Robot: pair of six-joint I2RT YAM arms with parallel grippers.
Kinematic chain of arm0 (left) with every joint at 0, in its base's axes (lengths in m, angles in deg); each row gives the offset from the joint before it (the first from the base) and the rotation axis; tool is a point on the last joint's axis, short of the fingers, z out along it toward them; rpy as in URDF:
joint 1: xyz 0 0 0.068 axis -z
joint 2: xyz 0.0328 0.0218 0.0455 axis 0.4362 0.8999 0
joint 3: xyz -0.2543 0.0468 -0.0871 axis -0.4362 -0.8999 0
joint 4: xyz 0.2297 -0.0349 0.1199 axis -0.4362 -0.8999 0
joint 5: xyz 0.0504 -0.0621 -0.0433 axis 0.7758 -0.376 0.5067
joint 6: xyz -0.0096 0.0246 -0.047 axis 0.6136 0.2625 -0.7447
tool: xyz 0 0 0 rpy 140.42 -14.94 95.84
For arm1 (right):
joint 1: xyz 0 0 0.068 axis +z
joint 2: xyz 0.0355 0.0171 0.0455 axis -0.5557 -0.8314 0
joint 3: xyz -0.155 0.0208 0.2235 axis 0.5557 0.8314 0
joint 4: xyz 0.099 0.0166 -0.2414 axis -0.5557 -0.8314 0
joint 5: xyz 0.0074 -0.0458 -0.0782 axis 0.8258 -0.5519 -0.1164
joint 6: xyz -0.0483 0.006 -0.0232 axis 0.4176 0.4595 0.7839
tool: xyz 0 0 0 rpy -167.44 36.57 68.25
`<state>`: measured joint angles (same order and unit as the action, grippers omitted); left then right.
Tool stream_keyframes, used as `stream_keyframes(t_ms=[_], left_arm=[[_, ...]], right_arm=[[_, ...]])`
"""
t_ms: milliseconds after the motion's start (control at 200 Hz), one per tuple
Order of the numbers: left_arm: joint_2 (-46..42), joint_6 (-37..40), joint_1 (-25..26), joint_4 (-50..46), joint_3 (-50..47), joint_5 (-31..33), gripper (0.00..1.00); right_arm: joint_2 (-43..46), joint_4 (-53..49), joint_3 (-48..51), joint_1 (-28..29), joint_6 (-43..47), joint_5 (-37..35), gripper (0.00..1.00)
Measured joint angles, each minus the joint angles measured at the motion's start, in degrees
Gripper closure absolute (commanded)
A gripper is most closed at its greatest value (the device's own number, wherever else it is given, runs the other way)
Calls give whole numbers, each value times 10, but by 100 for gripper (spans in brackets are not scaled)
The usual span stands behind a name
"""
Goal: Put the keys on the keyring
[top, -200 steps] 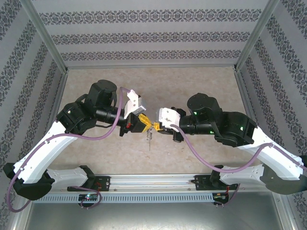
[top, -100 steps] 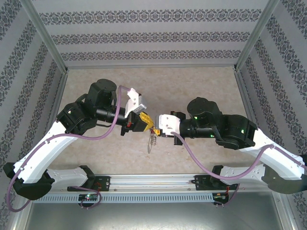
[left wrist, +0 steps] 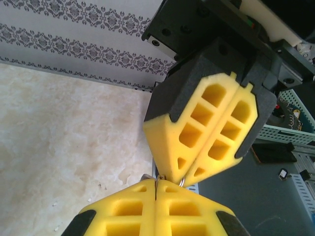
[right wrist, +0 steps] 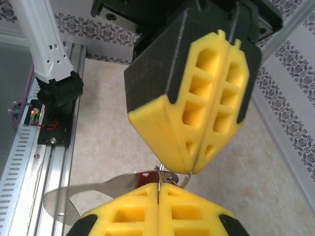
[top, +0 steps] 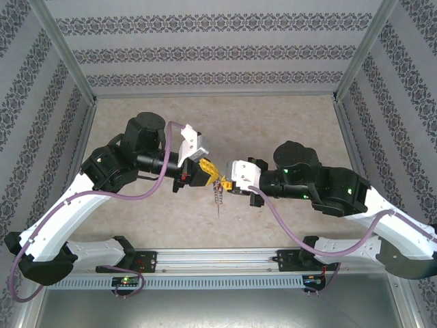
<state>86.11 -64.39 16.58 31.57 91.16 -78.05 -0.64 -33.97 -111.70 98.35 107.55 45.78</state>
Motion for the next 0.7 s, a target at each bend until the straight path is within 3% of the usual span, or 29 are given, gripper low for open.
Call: stream_keyframes(t_ms=[699], left_arm=[[-13,10,3,19,-12,0,100]], right_arm=[[15,16,17,0,-30,0,100]])
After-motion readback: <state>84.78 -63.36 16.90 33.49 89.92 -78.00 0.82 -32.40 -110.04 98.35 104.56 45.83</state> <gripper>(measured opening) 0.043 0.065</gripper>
